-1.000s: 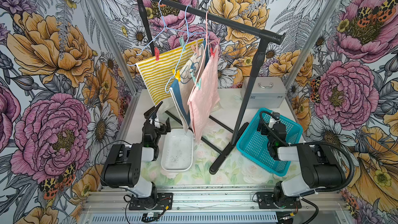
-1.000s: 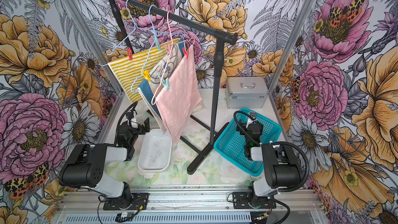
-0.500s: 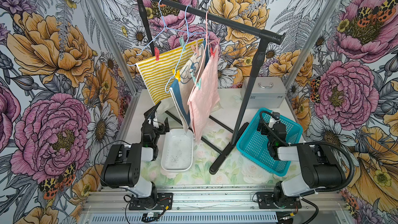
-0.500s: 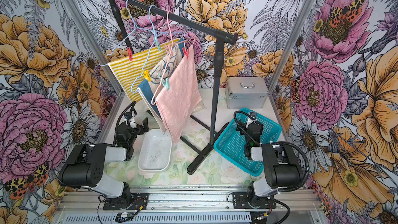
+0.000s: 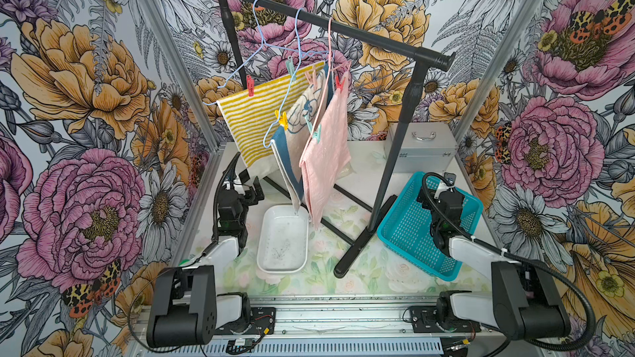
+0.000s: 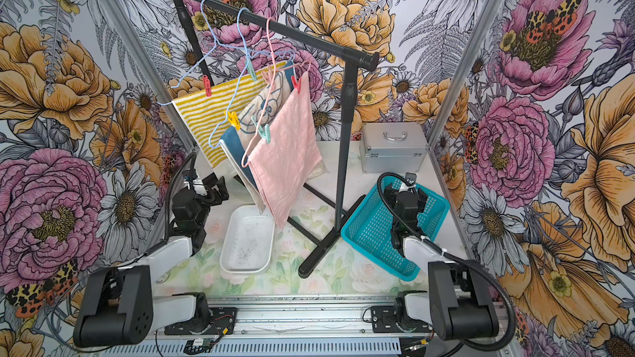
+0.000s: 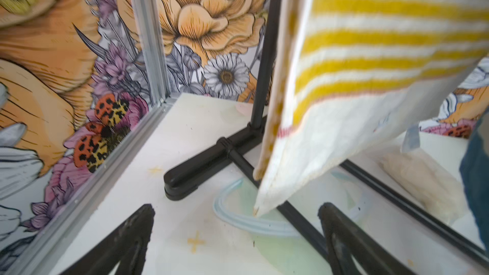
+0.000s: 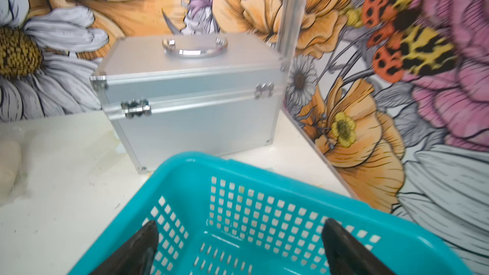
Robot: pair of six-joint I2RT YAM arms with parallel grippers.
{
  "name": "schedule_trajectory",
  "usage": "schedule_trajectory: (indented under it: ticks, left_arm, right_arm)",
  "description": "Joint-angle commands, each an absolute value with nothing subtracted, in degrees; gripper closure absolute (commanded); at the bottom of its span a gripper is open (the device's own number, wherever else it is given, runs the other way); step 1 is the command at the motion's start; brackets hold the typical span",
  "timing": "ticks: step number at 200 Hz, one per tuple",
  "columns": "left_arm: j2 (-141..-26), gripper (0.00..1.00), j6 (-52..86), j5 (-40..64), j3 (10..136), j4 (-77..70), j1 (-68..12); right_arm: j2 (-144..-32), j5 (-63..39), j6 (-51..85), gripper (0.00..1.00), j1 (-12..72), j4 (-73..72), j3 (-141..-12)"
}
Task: Remove the clothespins securing towels to the hanger
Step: Adjust the clothesline at the center of the board.
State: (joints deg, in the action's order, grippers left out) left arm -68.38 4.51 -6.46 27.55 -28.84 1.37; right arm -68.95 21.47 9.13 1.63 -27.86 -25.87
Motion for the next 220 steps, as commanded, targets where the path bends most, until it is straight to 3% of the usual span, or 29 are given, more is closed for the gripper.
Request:
schedule_trajectory:
  ticks: [1,47,82,142,220]
  left_arm:
    - [-63.8,0.01,8.8,-10.3,29.9,-14.4,0.3]
    - [-53.6,0.01,14.5,-10.4,32.5,-0.1,-1.3]
    - [-51.7,0.01,16.1,-10.1,36.8,9.7,-0.9]
    - [-62.7,0.02,21.1,-1.2,44.6,15.1,5.7]
    - [-73.7,0.02,23.8,5.8,52.5,17.1,10.0]
  right_arm:
    - [-62.3,28.3,15.9,0.05,2.1,-13.1,-27.9]
    - [-50.6,26.2,26.1,0.08,3.8,12.4,-35.2]
    - [-41.8,20.5,27.1,0.1,9.8,22.7,-36.4]
    - [-26.2,17.4,26.1,0.12,20.4,24.7,-30.5]
    - [-30.2,15.3,17.7,0.12,35.2,20.7,-31.0]
